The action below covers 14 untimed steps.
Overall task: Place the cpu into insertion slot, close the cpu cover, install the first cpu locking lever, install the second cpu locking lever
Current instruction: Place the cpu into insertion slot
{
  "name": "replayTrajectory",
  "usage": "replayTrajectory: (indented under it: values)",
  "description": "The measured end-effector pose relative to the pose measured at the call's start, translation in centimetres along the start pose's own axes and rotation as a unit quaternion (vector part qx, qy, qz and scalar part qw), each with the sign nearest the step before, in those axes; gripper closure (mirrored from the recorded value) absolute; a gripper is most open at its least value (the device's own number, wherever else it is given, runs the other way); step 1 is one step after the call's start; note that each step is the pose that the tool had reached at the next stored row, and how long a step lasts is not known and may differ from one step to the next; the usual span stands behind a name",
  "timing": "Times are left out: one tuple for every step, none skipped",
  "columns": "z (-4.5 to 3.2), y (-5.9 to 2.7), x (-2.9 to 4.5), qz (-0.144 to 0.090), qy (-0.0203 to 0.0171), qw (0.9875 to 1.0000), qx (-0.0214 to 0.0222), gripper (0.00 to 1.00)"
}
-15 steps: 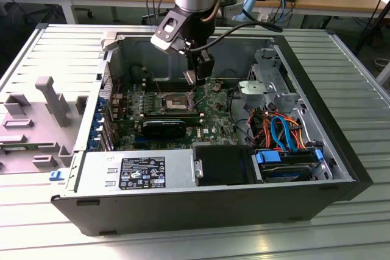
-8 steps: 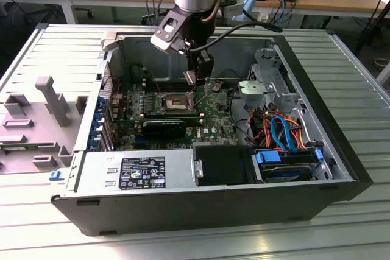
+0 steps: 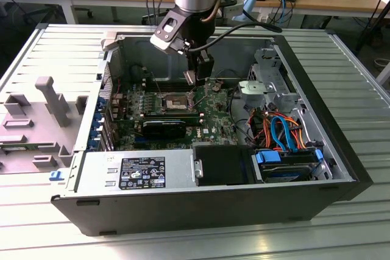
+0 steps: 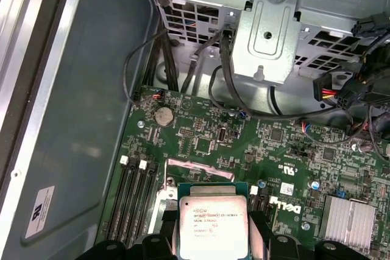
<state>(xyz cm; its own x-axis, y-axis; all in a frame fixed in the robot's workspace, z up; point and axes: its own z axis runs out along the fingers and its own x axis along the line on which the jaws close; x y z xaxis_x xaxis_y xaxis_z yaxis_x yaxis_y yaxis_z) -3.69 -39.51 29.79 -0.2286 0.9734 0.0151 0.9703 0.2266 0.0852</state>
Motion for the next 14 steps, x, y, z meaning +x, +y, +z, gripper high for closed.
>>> replayTrajectory:
  values:
    - [0.0,0.0,0.0,0.001,-0.0001,1.0,0.0,0.46]
    - [0.0,0.0,0.0,0.001,-0.0001,1.0,0.0,0.46]
    - [0.01,0.0,0.0,0.002,-0.0002,1.0,0.0,0.46]
    - [0.01,0.0,0.0,0.003,-0.0002,1.0,0.0,0.46]
    - [0.01,0.0,0.0,0.003,-0.0002,1.0,0.0,0.46]
    - [0.02,0.0,0.0,0.004,-0.0003,1.0,-0.0001,0.46]
    - [0.02,0.0,0.0,0.005,-0.0004,1.0,-0.0001,0.46]
    - [0.02,0.0,0.0,0.005,-0.0004,1.0,-0.0001,0.46]
    - [0.02,0.0,0.0,0.005,-0.0004,1.0,-0.0001,0.46]
    - [0.03,0.0,0.0,0.006,-0.0005,1.0,-0.0001,0.46]
    - [0.03,0.0,0.0,0.006,-0.0005,1.0,-0.0001,0.46]
    - [0.03,0.0,0.0,0.006,-0.0005,1.0,-0.0001,0.46]
    - [0.03,0.0,0.0,0.007,-0.0006,1.0,-0.0001,0.46]
    - [0.03,0.0,0.0,0.007,-0.0006,1.0,-0.0001,0.46]
